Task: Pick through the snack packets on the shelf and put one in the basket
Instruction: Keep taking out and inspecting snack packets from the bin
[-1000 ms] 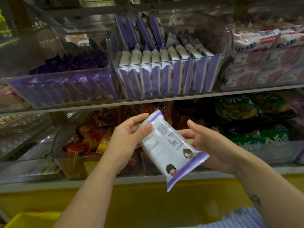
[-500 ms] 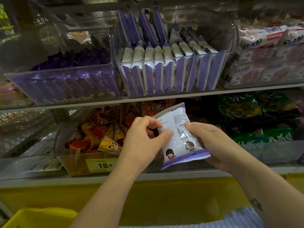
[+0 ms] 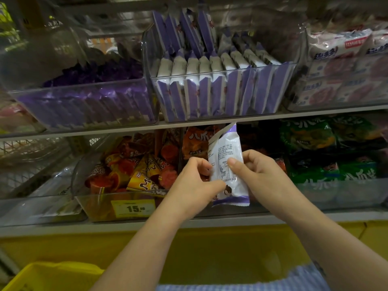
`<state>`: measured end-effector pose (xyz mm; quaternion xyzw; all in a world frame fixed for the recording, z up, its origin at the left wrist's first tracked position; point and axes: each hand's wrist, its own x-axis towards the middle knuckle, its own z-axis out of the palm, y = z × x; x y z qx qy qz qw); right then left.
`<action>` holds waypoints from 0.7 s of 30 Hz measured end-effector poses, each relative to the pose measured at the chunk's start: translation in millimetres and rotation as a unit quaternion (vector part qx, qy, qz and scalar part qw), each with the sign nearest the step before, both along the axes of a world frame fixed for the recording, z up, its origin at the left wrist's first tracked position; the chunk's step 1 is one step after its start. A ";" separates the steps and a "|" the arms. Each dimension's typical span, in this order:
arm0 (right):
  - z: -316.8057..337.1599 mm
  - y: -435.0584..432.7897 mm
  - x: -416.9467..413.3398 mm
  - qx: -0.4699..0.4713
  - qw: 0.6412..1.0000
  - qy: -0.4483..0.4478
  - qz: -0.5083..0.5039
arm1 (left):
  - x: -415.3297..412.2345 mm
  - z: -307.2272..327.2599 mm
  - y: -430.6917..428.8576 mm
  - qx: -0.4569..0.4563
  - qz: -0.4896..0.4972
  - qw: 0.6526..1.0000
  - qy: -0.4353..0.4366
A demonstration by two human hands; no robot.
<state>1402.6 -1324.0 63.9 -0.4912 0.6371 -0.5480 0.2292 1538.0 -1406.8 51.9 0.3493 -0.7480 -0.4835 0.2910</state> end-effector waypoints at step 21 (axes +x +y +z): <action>4.3 10.2 -7.3 -0.042 0.985 0.102 0.129 | 7.1 2.4 -10.4 -0.056 0.039 0.992 0.105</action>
